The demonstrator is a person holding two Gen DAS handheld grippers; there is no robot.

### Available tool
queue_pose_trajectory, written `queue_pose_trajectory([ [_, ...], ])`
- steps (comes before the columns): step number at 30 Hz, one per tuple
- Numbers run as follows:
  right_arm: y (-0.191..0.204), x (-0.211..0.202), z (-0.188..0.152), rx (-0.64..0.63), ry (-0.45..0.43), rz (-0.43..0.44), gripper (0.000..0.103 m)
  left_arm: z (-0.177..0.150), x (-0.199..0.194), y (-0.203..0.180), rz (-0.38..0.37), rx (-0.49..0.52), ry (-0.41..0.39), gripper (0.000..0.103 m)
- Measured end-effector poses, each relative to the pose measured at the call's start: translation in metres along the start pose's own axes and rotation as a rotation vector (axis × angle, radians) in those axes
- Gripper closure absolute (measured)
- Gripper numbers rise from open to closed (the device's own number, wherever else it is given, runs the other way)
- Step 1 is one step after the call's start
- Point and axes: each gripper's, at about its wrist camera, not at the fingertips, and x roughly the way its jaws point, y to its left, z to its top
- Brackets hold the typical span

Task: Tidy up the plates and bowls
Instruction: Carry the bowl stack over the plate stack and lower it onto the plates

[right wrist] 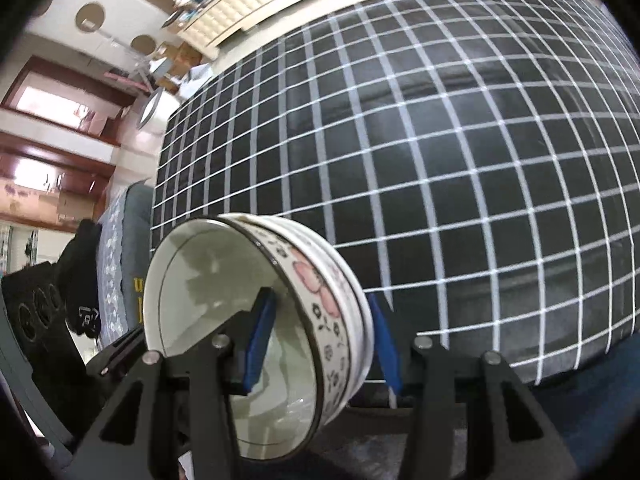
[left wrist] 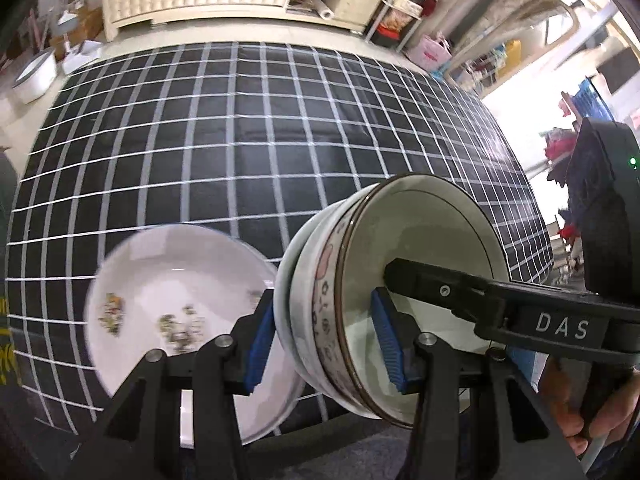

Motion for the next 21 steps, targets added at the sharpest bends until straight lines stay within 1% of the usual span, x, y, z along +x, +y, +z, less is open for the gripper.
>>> queue_pose_trajectory([
  [4, 0.031, 0.018, 0.004, -0.055, 0.026, 0.006, 0.052, 0.000, -0.013, 0.025, 0.024, -0.052, -0.022, 0.058],
  [10, 0.060, 0.050, 0.006, -0.100, 0.077, 0.010, 0.052, -0.008, -0.022, 0.069, 0.045, -0.115, -0.026, 0.058],
  [16, 0.072, 0.077, 0.007, -0.114, 0.125, -0.014, 0.052, -0.015, -0.013, 0.103, 0.042, -0.177, -0.005, 0.059],
  [21, 0.075, 0.089, 0.013, -0.116, 0.138, -0.034, 0.052, -0.014, -0.005, 0.113, 0.027, -0.198, 0.001, 0.059],
])
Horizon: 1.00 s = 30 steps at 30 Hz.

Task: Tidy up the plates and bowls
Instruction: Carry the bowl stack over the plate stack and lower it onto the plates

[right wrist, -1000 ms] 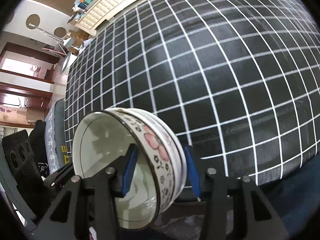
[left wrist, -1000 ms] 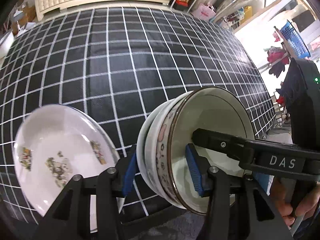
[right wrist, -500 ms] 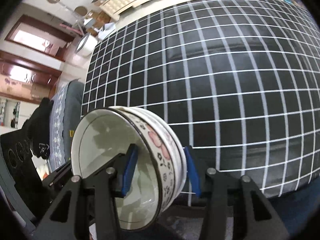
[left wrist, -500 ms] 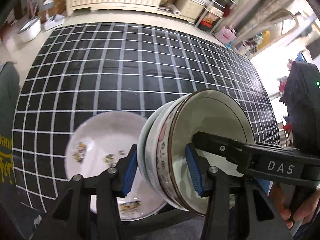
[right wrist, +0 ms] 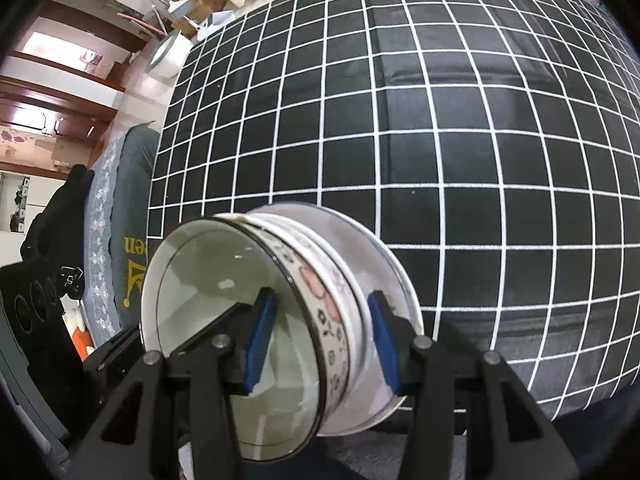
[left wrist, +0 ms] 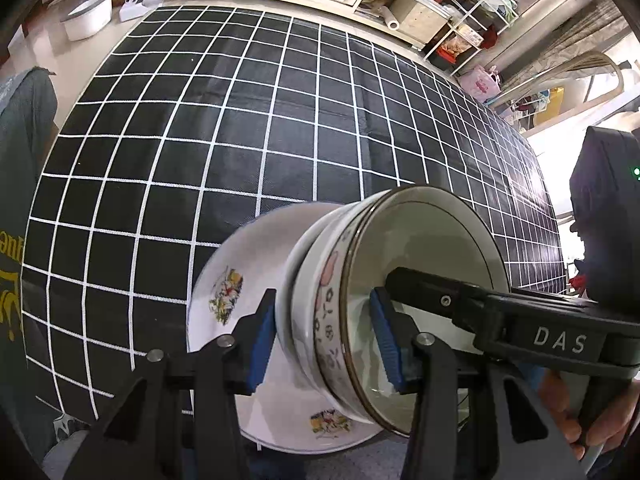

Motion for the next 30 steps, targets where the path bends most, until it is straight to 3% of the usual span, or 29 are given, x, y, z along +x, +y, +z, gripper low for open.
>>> queue_pose_trajectory([
  [13, -0.009, 0.004, 0.005, 0.020, 0.010, -0.019, 0.054, 0.004, 0.010, 0.002, -0.011, -0.013, 0.009, 0.060],
  [19, -0.011, 0.006, 0.006, 0.020, 0.029, 0.011, 0.054, 0.003, 0.010, 0.009, -0.032, -0.033, 0.016, 0.060],
  [30, -0.012, -0.029, -0.003, -0.014, -0.107, 0.007, 0.054, 0.007, -0.026, -0.001, 0.051, 0.017, -0.070, 0.063],
])
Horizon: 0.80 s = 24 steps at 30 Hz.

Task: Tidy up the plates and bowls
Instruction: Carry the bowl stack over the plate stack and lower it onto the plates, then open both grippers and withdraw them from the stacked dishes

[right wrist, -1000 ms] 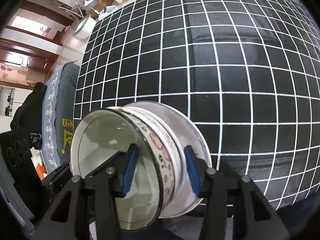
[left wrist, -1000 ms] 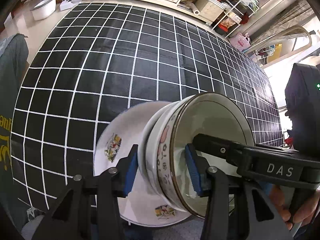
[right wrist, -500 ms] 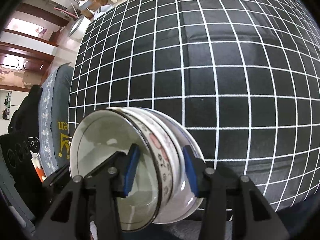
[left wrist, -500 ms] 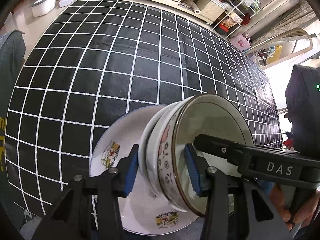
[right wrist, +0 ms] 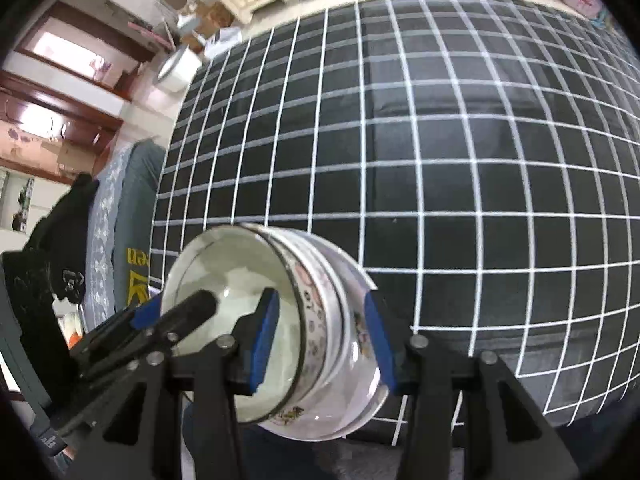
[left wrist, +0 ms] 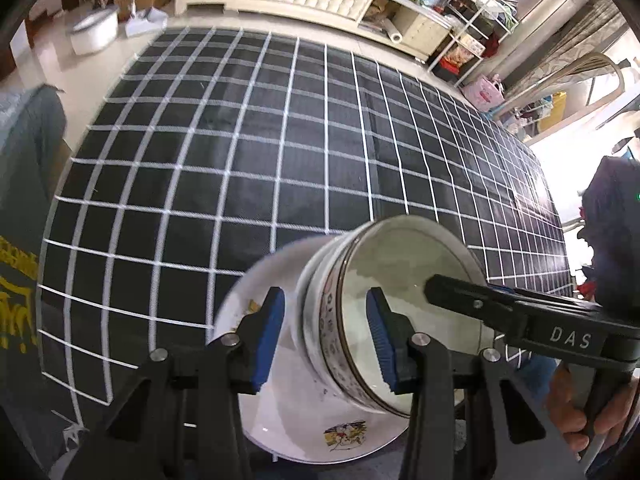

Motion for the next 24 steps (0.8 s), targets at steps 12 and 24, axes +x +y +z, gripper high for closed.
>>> queue_pose_trajectory([
  [12, 0.009, -0.086, -0.028, -0.137, -0.312, -0.091, 0.054, -0.012, -0.095, -0.051, 0.135, 0.060, -0.308, 0.061],
  [24, 0.000, -0.137, -0.085, -0.237, -0.482, -0.141, 0.054, -0.060, -0.117, -0.108, 0.140, 0.163, -0.410, 0.060],
])
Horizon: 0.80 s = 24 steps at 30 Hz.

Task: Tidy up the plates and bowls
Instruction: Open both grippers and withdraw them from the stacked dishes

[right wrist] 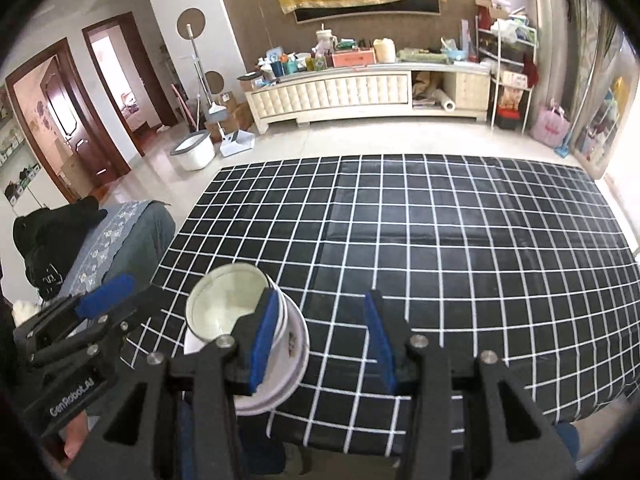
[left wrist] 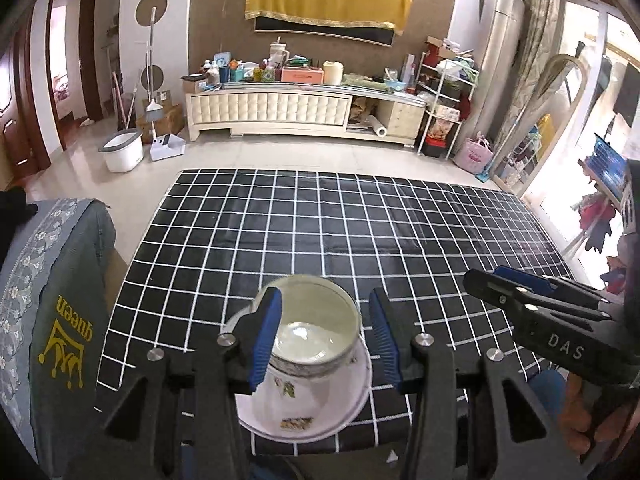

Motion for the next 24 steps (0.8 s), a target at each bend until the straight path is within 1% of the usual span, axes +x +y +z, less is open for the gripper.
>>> queue_pose_trajectory([
  [2, 0.000, -0.005, -0.008, -0.007, -0.009, -0.009, 0.054, -0.007, -0.005, -0.004, 0.007, 0.004, -0.009, 0.060],
  [5, -0.002, -0.015, -0.017, -0.021, -0.036, -0.024, 0.054, -0.017, -0.015, -0.007, 0.039, 0.007, -0.038, 0.060],
  [7, -0.004, -0.025, -0.022, -0.030, -0.059, -0.036, 0.054, -0.023, -0.024, -0.010, 0.044, 0.010, -0.065, 0.060],
  [8, -0.005, -0.030, -0.025, -0.035, -0.079, -0.041, 0.054, -0.026, -0.030, -0.011, 0.034, 0.009, -0.084, 0.060],
  [9, -0.004, -0.036, -0.028, -0.041, -0.100, -0.046, 0.054, -0.030, -0.036, -0.013, 0.018, 0.014, -0.097, 0.057],
  [11, -0.003, -0.047, -0.032, -0.056, -0.145, -0.046, 0.051, -0.035, -0.045, -0.017, 0.006, 0.023, -0.115, 0.038],
  [12, -0.001, -0.055, -0.036, -0.065, -0.165, -0.043, 0.046, -0.038, -0.051, -0.020, 0.006, 0.036, -0.121, 0.035],
  [13, 0.002, -0.065, -0.039, -0.078, -0.204, -0.045, 0.040, -0.041, -0.056, -0.024, 0.008, 0.053, -0.129, 0.032],
  [14, 0.002, -0.071, -0.042, -0.085, -0.232, -0.049, 0.036, -0.043, -0.060, -0.028, 0.014, 0.068, -0.141, 0.025],
  [15, 0.005, -0.080, -0.046, -0.099, -0.267, -0.057, 0.026, -0.045, -0.065, -0.031, 0.026, 0.081, -0.156, 0.022],
  [16, 0.006, -0.085, -0.048, -0.111, -0.290, -0.063, 0.020, -0.047, -0.070, -0.034, 0.033, 0.093, -0.176, 0.020],
  [17, 0.008, -0.093, -0.052, -0.122, -0.321, -0.077, 0.018, -0.050, -0.077, -0.035, 0.035, 0.100, -0.199, 0.020],
  [18, 0.009, -0.099, -0.055, -0.127, -0.347, -0.090, 0.013, -0.053, -0.080, -0.036, 0.032, 0.103, -0.209, 0.020],
  [19, 0.008, -0.103, -0.057, -0.129, -0.361, -0.097, 0.008, -0.056, -0.085, -0.037, 0.028, 0.107, -0.217, 0.016],
  [21, 0.006, -0.111, -0.063, -0.132, -0.379, -0.113, 0.005, -0.063, -0.090, -0.039, 0.019, 0.118, -0.224, 0.015],
  [23, 0.005, -0.116, -0.069, -0.131, -0.393, -0.123, 0.002, -0.068, -0.094, -0.042, 0.033, 0.130, -0.236, 0.008],
  [24, 0.003, -0.118, -0.073, -0.127, -0.397, -0.128, 0.001, -0.071, -0.096, -0.044, 0.047, 0.139, -0.248, 0.007],
])
